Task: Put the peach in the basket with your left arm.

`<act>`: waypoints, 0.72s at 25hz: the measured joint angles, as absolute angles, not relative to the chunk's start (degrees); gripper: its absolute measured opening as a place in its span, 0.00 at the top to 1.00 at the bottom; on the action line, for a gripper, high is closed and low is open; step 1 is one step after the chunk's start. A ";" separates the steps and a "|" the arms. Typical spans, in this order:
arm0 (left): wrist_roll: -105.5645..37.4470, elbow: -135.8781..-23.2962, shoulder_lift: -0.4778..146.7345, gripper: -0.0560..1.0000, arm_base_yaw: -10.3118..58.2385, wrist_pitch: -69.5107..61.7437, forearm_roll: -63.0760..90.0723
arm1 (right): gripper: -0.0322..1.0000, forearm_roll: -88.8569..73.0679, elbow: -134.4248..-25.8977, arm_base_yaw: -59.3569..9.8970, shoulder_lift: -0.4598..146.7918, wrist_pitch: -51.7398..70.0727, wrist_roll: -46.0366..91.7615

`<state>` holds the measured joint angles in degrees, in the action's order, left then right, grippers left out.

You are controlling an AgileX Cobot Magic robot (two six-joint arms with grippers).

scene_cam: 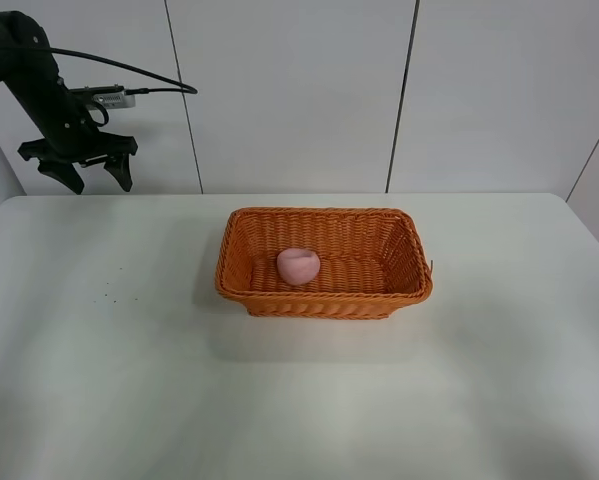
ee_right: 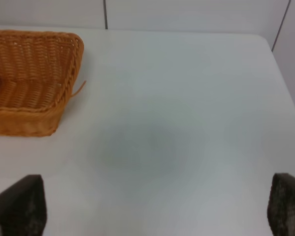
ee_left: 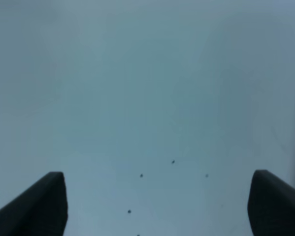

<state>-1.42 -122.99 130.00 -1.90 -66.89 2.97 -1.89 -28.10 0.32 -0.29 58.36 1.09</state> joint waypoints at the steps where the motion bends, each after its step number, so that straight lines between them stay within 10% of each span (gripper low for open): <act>1: -1.42 -122.35 129.75 0.21 -1.90 -66.84 3.27 | 0.30 -1.89 -28.10 0.32 -0.29 58.36 1.09; 18: -1.48 -90.23 97.17 0.23 -1.39 -66.89 5.86 | 0.30 -1.89 -28.10 0.32 -0.29 58.36 1.09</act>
